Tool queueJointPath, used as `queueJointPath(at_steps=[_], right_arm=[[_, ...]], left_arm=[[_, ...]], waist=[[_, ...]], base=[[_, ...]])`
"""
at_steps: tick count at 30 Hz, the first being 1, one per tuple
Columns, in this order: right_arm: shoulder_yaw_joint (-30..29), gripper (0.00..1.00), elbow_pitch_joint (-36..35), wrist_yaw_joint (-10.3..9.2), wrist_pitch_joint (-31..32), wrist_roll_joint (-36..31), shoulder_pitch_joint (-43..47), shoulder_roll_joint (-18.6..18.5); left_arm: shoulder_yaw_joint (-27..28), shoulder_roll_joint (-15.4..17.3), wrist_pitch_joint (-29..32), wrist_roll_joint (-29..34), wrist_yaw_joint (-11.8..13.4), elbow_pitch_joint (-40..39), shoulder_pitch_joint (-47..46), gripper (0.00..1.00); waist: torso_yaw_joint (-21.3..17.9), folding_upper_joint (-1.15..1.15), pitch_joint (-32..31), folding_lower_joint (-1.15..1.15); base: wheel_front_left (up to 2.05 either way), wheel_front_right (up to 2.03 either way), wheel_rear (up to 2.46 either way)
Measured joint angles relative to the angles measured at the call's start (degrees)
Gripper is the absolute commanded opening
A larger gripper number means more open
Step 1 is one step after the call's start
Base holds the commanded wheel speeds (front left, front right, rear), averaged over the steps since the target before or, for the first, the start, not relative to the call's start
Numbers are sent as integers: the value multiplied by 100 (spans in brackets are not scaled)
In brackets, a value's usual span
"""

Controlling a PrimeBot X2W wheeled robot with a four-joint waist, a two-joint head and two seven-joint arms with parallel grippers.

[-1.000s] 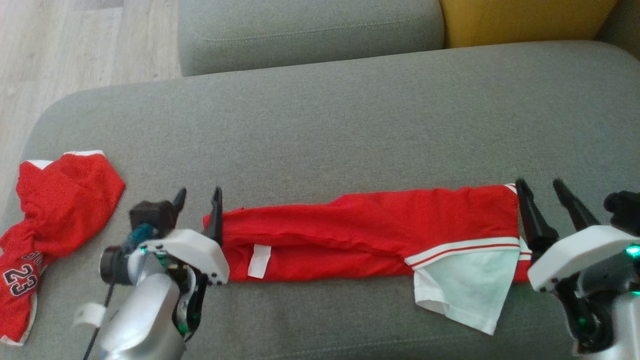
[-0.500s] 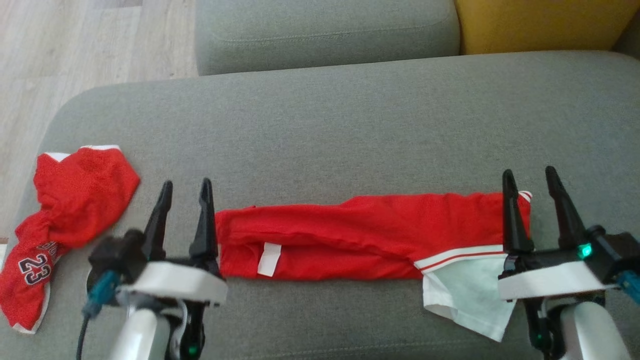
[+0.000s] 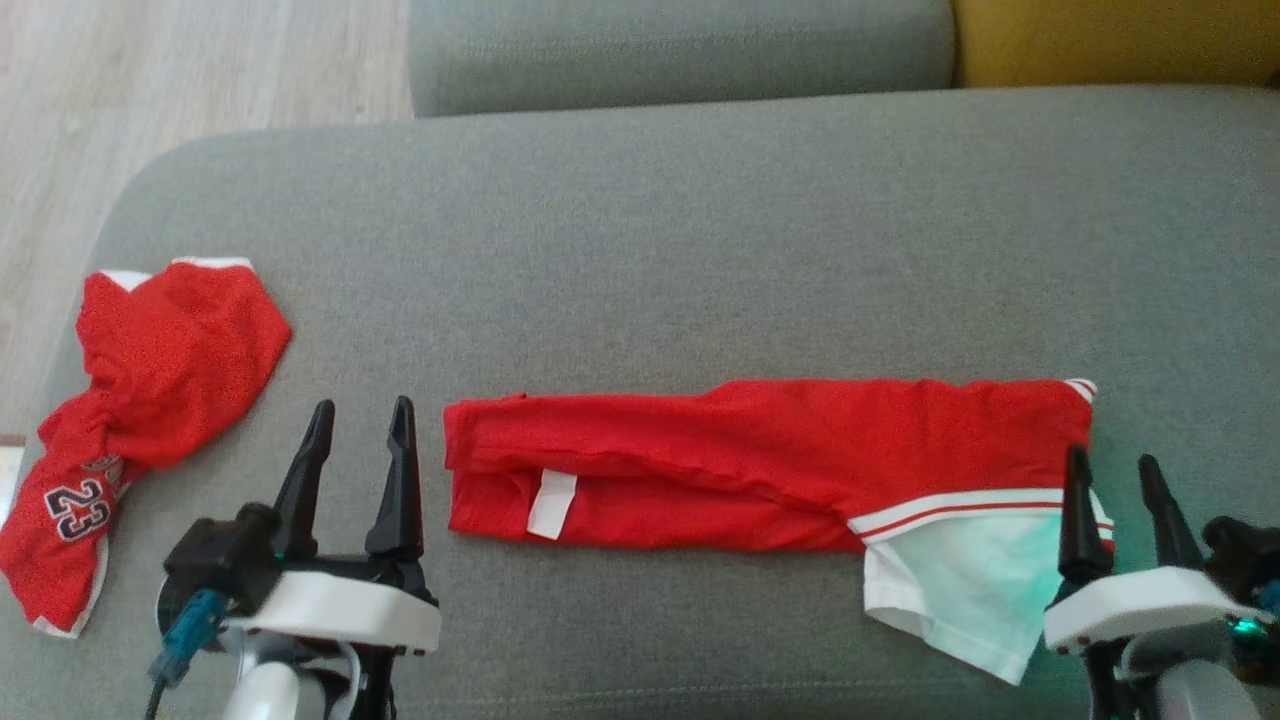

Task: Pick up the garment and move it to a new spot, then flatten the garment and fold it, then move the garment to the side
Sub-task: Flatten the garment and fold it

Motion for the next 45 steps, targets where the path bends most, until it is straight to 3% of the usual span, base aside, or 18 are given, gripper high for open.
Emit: queueJointPath(at_steps=[7,18,19,20,24,28,31,39,42,45], right_arm=[[-573,100,1335,0,98,203,-773,1],[-569,100,3261,0,-261,565,-1842,-46],[-538,66,3396,0,-287,579,-1942,-67],[-511,0,3513,0,-332,595,-2027,-88],[-615,0,3776,0,-392,324,-2243,-98],[-1263,0,3666,0,-389,-539,-2268,26],[-1989,0,3265,0,-320,-1276,-2268,32],[-3786,0,1570,0,786,-3275,-2349,5],[-3938,0,1256,0,1066,-3585,-2509,9],[-3765,0,1256,0,1190,-3486,-2641,11]], left_arm=[[-35,-8,0,-9,-119,160,-74,100],[7,-19,0,27,-268,260,-356,100],[19,-18,0,26,-296,271,-356,100],[26,-19,0,26,-298,276,-356,100],[70,-20,0,26,-298,302,-358,100],[83,-22,0,24,-296,301,-355,100],[76,-22,0,11,-290,300,-355,100],[-14,-25,0,-54,-252,272,-352,100],[-27,-25,0,-68,-238,269,-349,100],[-32,-25,0,-73,-212,269,-339,100]], waist=[[80,0,365,0],[187,0,719,0],[181,0,723,0],[171,0,722,0],[112,0,673,0],[35,0,585,0],[-7,0,522,0],[33,0,434,0],[64,0,399,0],[76,0,345,0]], base=[[0,0,0],[0,0,0],[0,0,0],[0,0,0],[0,0,0],[0,0,0],[0,0,0],[0,0,0],[0,0,0],[0,0,0]])
